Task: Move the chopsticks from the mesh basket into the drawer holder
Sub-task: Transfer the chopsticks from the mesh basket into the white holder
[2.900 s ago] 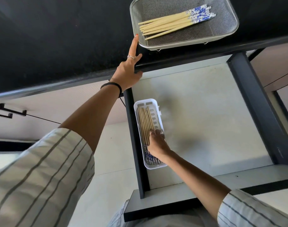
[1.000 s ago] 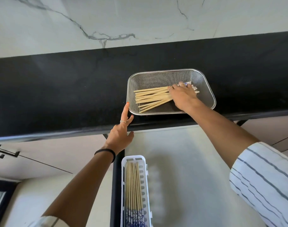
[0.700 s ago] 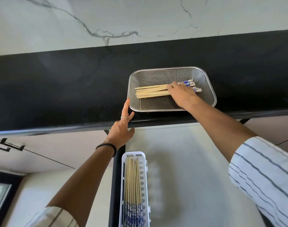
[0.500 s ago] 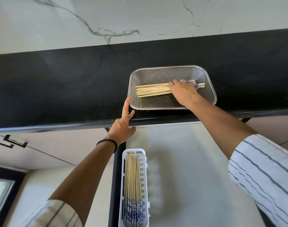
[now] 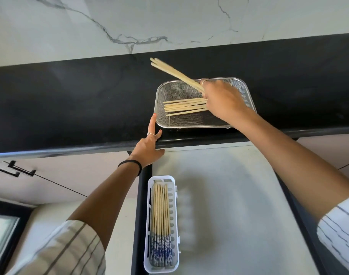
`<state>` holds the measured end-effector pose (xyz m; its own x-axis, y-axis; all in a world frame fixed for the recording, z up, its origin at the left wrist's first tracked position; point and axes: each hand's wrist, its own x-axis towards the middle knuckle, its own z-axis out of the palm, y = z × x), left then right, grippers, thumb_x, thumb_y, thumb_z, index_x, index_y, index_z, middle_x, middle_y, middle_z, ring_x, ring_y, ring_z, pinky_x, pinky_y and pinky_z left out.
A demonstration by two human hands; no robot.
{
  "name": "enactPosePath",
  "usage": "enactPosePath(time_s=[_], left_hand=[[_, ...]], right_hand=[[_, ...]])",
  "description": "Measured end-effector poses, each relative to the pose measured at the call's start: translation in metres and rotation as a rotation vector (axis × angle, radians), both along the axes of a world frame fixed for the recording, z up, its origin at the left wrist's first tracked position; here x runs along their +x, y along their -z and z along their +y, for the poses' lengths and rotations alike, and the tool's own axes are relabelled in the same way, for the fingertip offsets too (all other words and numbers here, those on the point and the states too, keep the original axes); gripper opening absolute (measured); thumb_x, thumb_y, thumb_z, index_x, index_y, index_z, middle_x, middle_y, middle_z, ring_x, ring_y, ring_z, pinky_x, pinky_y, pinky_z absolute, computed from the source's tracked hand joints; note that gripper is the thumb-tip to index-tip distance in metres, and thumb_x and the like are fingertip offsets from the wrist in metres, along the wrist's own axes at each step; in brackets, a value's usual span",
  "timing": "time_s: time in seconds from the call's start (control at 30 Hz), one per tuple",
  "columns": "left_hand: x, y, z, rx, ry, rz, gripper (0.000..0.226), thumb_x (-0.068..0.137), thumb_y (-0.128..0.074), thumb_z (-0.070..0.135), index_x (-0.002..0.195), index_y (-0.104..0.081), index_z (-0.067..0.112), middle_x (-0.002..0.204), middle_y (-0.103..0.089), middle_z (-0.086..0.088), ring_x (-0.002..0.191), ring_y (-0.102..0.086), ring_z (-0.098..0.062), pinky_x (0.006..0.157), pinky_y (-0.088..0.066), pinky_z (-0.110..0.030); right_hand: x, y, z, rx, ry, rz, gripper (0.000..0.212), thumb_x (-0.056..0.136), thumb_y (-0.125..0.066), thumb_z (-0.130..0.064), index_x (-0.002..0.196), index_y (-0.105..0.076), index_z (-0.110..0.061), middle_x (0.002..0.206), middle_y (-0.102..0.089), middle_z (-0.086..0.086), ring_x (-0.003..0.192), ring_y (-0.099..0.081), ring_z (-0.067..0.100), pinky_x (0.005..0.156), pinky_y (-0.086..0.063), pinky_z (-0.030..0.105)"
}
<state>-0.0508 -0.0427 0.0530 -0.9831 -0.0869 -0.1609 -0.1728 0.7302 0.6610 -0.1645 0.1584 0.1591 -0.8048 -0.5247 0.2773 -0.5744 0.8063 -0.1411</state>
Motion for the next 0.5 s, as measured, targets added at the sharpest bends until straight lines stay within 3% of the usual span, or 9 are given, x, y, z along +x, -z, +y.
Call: enactPosePath(time_s=[0.07,0.17,0.27,0.37,0.5], left_hand=[[-0.001,0.001,-0.001,0.002,0.010,-0.012,0.113,0.085,-0.063,0.000,0.144,0.027,0.036,0.151,-0.034,-0.004,0.074,-0.052,0.004,0.079,-0.041,-0.020],[-0.002,0.004,-0.003,0.009,0.013,-0.014,0.114,0.085,-0.064,0.001,0.144,0.027,0.036,0.152,-0.032,-0.004,0.075,-0.054,0.002,0.075,-0.043,-0.015],[-0.002,0.007,-0.003,-0.001,0.010,0.015,0.114,0.085,-0.065,0.002,0.144,0.026,0.037,0.151,-0.035,-0.006,0.089,-0.063,-0.014,0.081,-0.044,-0.021],[-0.003,0.010,-0.006,0.012,0.005,0.025,0.115,0.084,-0.066,0.003,0.144,0.025,0.038,0.151,-0.035,-0.005,0.085,-0.063,-0.009,0.079,-0.040,-0.017],[-0.005,0.013,-0.008,0.062,0.000,0.017,0.115,0.084,-0.066,0.002,0.145,0.024,0.040,0.151,-0.035,-0.005,0.069,-0.053,0.002,0.065,-0.039,0.000]], right_hand=[[0.017,-0.008,0.002,-0.109,-0.009,-0.075,0.021,0.092,-0.051,-0.006,0.112,-0.057,-0.010,0.099,-0.069,0.010,0.078,-0.063,0.029,0.063,-0.050,0.037],[0.052,-0.004,0.013,-0.323,-0.015,-0.295,0.016,0.093,-0.047,-0.008,0.106,-0.058,-0.010,0.100,-0.071,0.005,0.088,-0.068,0.026,0.071,-0.056,0.041],[0.096,0.022,0.024,-0.589,-0.002,-0.644,0.019,0.092,-0.043,-0.001,0.090,-0.058,-0.014,0.084,-0.070,0.005,0.080,-0.069,0.022,0.073,-0.055,0.034],[0.141,0.070,0.031,-0.682,0.091,-0.996,0.020,0.093,-0.046,-0.001,0.089,-0.057,-0.017,0.078,-0.070,0.005,0.070,-0.069,0.015,0.065,-0.053,0.024],[0.201,0.139,0.031,-0.638,0.198,-1.321,0.014,0.094,-0.048,0.001,0.090,-0.055,-0.010,0.079,-0.069,0.011,0.071,-0.068,0.024,0.076,-0.056,0.042]])
